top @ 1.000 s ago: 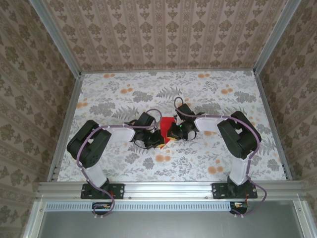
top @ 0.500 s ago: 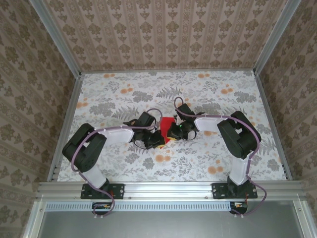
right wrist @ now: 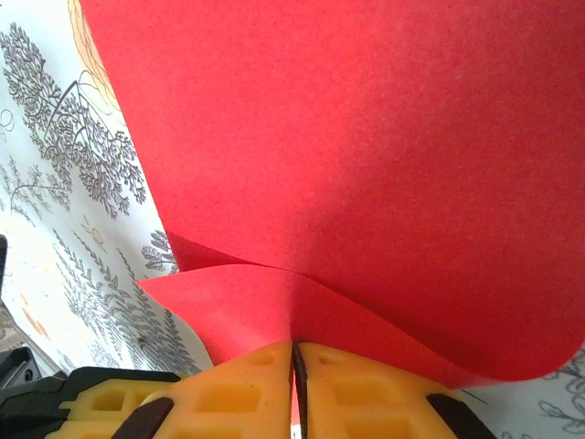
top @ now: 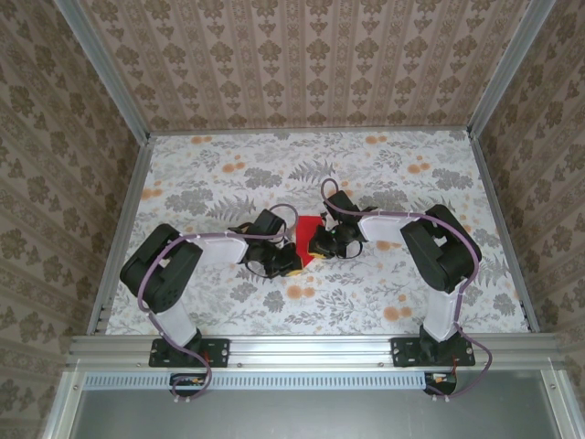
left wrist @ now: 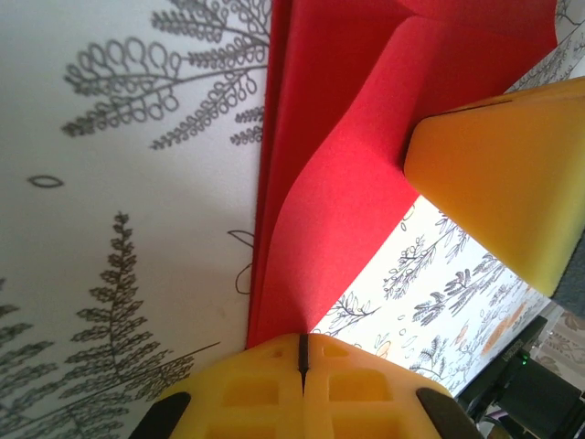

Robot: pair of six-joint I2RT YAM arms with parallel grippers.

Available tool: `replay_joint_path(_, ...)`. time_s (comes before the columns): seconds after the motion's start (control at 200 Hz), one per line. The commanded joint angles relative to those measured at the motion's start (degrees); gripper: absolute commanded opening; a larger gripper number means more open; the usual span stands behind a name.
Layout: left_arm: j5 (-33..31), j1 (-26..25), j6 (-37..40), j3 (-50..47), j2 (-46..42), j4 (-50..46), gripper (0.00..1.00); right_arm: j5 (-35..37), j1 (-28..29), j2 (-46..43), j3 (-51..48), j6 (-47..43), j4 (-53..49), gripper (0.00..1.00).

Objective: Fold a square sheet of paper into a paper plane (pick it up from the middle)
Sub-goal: Third fold the triangle at the center of the table.

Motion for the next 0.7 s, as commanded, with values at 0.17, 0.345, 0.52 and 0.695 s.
replay_joint_path(0.17, -1.7, 0.7, 1.4, 0.5, -6.1, 1.4, 0.06, 3.8, -0.7, 2.8, -0.4, 0.0, -4.4, 0.13)
replay_joint_path(0.345, -3.6, 0.5, 1.0, 2.7, -2.0, -0.7, 0.05, 3.5, -0.7, 3.0, -0.5, 0.2, -3.8, 0.13)
replay_joint_path(0.52, -3.2, 0.0, 0.3, 2.8, 1.2, -1.7, 0.05, 3.1, -0.7, 2.7, -0.7, 0.2, -3.3, 0.13)
replay_joint_path(0.695, -6.5, 0.1, 0.9, 2.5, 2.2, -6.2, 0.04, 0.6, -0.7, 1.1, 0.1, -2.5, -1.5, 0.14)
